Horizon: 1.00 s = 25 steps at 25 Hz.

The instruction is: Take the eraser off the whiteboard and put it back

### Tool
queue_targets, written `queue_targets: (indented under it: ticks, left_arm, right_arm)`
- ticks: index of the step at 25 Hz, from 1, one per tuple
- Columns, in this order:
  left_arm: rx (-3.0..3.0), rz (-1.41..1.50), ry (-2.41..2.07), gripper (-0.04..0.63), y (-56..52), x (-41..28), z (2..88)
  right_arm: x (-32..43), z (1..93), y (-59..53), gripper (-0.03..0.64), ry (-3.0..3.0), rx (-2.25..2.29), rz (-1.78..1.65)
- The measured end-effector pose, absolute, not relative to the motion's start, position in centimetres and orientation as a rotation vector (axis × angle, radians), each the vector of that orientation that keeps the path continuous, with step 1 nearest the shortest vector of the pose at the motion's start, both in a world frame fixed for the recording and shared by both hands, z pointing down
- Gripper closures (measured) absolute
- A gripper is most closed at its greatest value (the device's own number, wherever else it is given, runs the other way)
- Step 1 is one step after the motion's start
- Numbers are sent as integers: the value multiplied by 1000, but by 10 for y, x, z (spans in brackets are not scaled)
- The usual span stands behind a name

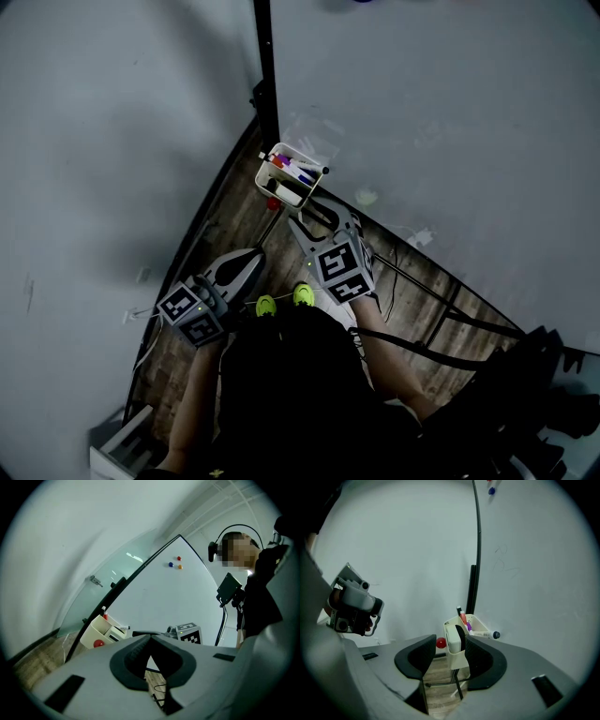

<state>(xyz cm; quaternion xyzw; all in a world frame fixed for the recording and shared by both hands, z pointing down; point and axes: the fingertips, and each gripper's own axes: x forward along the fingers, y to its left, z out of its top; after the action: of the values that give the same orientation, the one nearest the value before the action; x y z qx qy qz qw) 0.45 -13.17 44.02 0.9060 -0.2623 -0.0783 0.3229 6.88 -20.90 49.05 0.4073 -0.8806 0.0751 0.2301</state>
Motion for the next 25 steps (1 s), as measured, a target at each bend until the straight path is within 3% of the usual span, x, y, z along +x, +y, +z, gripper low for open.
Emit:
queue_targets:
  ticks: [13, 25]
  left_arm:
    - [2381, -207, -623, 572, -114, -3, 444]
    - [2474, -207, -471, 572, -52, -59, 428]
  right_arm:
    - [77, 495, -180, 446, -2384, 1212, 248]
    - [39, 469, -109, 446, -2319, 1415, 249]
